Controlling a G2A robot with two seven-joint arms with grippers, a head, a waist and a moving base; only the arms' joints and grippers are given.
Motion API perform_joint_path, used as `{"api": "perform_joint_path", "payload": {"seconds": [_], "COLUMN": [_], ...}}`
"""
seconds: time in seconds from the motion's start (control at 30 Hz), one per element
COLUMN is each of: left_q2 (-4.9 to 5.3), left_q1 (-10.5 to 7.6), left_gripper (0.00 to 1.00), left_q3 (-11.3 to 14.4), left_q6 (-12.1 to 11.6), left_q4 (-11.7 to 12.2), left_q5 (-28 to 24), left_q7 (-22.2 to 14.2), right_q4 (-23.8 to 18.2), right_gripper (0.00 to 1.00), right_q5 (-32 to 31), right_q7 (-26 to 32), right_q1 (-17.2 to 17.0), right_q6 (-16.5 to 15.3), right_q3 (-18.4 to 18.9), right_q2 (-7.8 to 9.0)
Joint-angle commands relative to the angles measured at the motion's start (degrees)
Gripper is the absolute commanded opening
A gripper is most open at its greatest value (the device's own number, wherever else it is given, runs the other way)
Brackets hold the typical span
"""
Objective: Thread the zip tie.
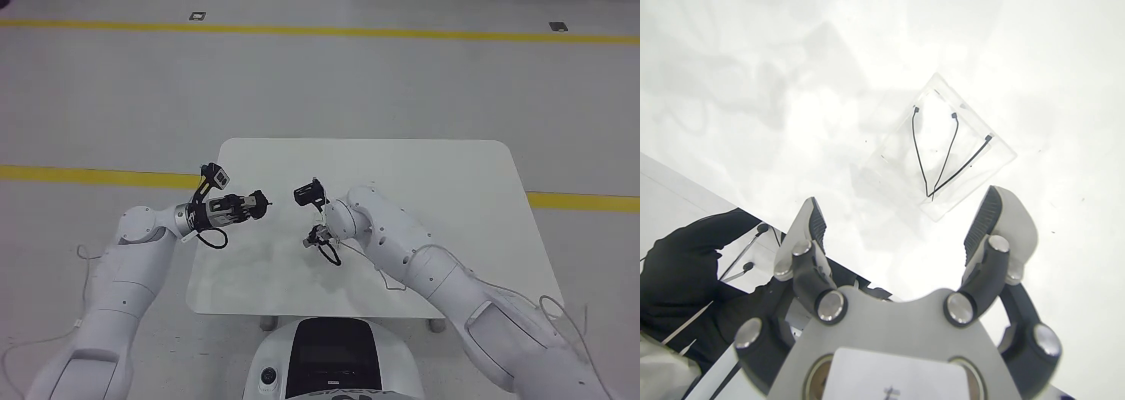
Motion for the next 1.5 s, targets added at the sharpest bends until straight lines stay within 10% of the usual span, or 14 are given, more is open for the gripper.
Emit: {"api": "perform_joint_path", "payload": {"seconds": [0.0,0.27,1.47], "left_q2": [0.0,0.0,0.0], "left_q1": [0.0,0.0,0.0], "left_gripper": [0.0,0.0,0.0], "left_q3": [0.0,0.0,0.0], "left_q6": [0.0,0.0,0.0], "left_q4": [0.0,0.0,0.0], "left_q5": [0.0,0.0,0.0], "left_q7": [0.0,0.0,0.0], "right_q4": [0.1,2.9,25.1], "right_gripper": [0.33,0.0,0.0], "right_q5": [-0.4,-0.7,4.0], "right_q7": [-0.1,-1.2,-3.7], "right_q1": [0.2,0.8,6.9], "right_q6": [-0.2,-1.4,-7.8], "right_q3": [-0.2,-0.7,-5.5], "right_q2": [-0.19,-1.18,-10.14]}}
